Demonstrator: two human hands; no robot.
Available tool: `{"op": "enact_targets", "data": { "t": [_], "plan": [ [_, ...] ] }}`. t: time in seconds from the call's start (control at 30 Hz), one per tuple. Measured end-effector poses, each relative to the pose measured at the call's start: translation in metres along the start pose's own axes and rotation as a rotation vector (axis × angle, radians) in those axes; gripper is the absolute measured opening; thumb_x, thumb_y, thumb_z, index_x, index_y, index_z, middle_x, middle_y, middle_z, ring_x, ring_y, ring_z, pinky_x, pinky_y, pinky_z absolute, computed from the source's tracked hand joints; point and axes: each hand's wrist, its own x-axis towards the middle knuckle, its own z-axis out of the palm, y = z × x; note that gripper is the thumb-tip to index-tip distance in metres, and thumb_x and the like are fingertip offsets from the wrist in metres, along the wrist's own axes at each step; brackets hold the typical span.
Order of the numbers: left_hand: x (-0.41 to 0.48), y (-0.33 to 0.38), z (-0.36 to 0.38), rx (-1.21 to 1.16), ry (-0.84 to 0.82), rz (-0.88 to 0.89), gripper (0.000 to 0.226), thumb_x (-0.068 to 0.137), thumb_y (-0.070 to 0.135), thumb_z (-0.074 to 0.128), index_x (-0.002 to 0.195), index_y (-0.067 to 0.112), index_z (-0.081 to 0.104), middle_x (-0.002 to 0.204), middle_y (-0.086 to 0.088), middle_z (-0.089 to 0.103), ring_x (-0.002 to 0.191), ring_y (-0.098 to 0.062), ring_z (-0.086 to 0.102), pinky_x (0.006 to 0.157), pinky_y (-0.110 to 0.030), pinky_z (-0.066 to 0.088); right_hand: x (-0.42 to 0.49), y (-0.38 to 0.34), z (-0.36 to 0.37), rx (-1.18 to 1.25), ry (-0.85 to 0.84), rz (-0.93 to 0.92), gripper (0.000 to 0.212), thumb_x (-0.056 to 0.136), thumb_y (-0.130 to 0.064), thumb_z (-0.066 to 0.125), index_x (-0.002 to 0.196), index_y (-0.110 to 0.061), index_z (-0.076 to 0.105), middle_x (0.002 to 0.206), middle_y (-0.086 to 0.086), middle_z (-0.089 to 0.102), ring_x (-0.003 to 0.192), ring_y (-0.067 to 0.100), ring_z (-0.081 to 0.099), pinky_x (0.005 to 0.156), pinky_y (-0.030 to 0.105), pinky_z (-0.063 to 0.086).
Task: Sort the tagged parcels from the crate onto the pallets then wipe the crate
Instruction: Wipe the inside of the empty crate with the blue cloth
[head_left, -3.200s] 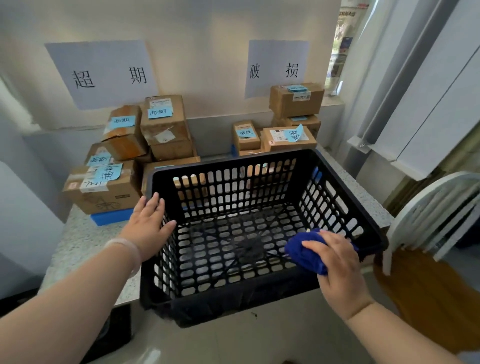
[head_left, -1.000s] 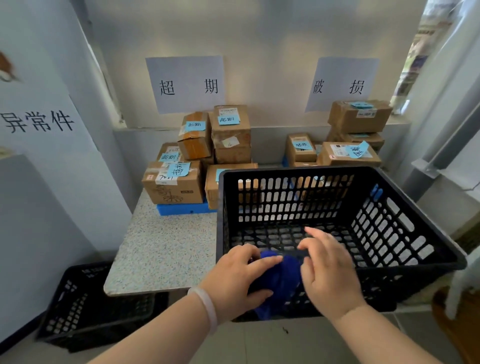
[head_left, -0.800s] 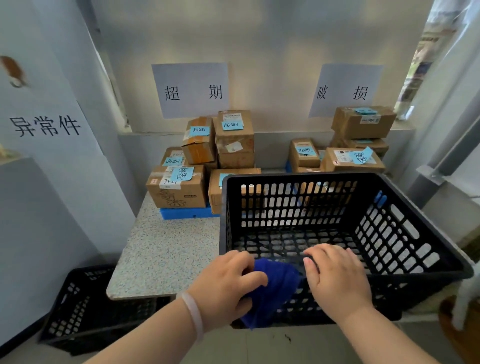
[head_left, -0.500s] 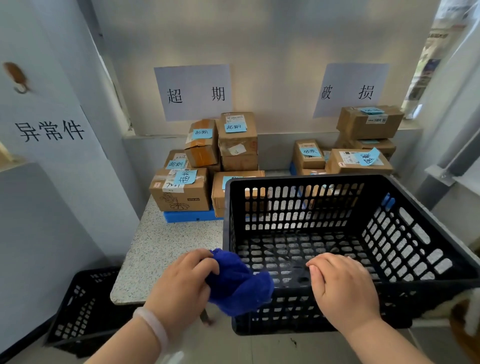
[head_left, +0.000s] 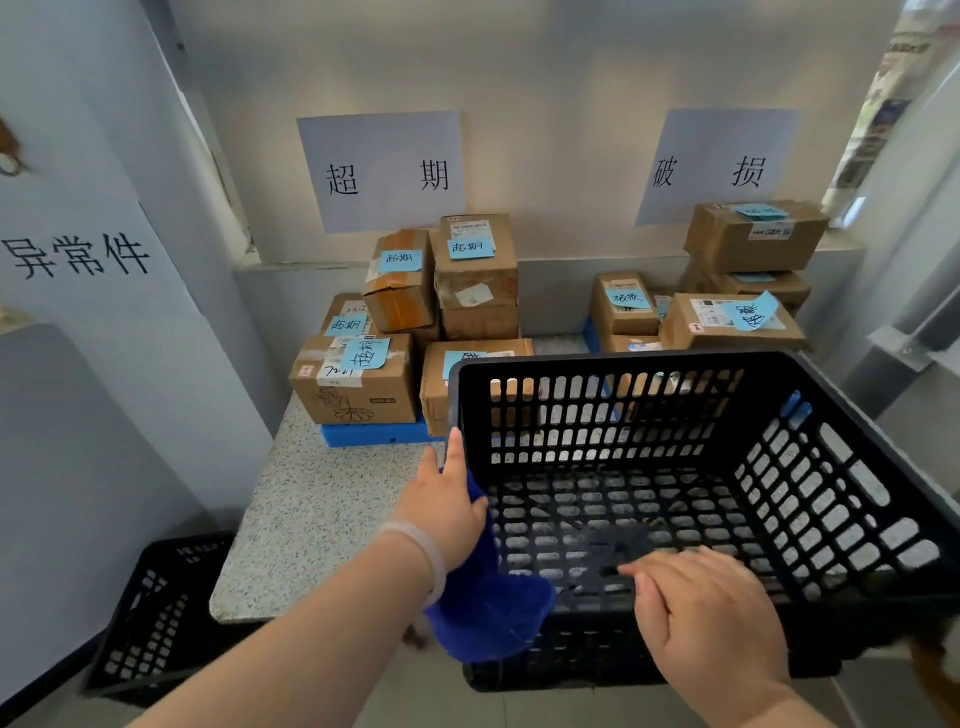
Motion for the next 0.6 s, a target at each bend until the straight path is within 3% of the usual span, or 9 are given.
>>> {"op": "enact_targets", "data": {
  "t": [0.17, 0.27, 0.37, 0.5, 0.6],
  "plan": [
    [0.069, 0.013, -0.021, 0.005, 0.027, -0.083, 0.08, 0.103, 0.034, 0.046, 0.156, 0.025, -0.013, 0.165, -0.011, -0.003, 0.144, -0.036, 0.03, 0.112, -0.045, 0.035, -0.001, 0.004, -0.001, 0.067, -0.053, 0.008, 0.031, 0.084, -0.033, 0.044, 0.073, -0.034, 0.073, 0.073, -0.024, 0.065, 0.069, -0.002, 0.062, 0.079, 0.036, 0.055],
    [0.112, 0.017, -0.031, 0.018, 0.068, -0.101, 0.079, 0.102, 0.035, 0.045, 0.156, 0.025, -0.011, 0.165, -0.011, 0.001, 0.143, -0.037, 0.031, 0.111, -0.047, 0.036, 0.001, 0.005, -0.001, 0.114, -0.097, 0.043, 0.024, 0.079, -0.035, 0.05, 0.072, -0.039, 0.072, 0.076, -0.027, 0.065, 0.073, -0.007, 0.061, 0.087, 0.027, 0.046],
    [0.141, 0.017, -0.036, -0.036, 0.102, -0.081, 0.076, 0.101, 0.034, 0.046, 0.158, 0.026, -0.005, 0.164, -0.009, 0.011, 0.142, -0.035, 0.032, 0.111, -0.045, 0.035, 0.007, 0.005, -0.001, 0.138, -0.129, 0.039, 0.02, 0.075, -0.037, 0.053, 0.072, -0.041, 0.072, 0.076, -0.029, 0.065, 0.077, -0.012, 0.059, 0.089, 0.027, 0.041],
    [0.144, 0.012, -0.033, -0.117, 0.172, -0.026, 0.066, 0.097, 0.036, 0.051, 0.155, 0.025, 0.02, 0.155, -0.007, 0.026, 0.136, -0.034, 0.036, 0.107, -0.046, 0.037, 0.011, 0.003, -0.002, 0.157, -0.114, 0.027, 0.021, 0.074, -0.035, 0.052, 0.07, -0.04, 0.072, 0.075, -0.028, 0.064, 0.081, -0.012, 0.053, 0.088, 0.025, 0.041],
    [0.119, 0.004, -0.027, -0.071, 0.129, 0.009, 0.075, 0.093, 0.041, 0.057, 0.155, 0.031, 0.016, 0.159, -0.008, 0.015, 0.141, -0.037, 0.025, 0.113, -0.049, 0.031, 0.011, 0.002, -0.005, 0.156, -0.154, 0.034, 0.021, 0.075, -0.036, 0.051, 0.072, -0.042, 0.071, 0.077, -0.03, 0.063, 0.081, -0.014, 0.053, 0.088, 0.026, 0.041]
  ]
}}
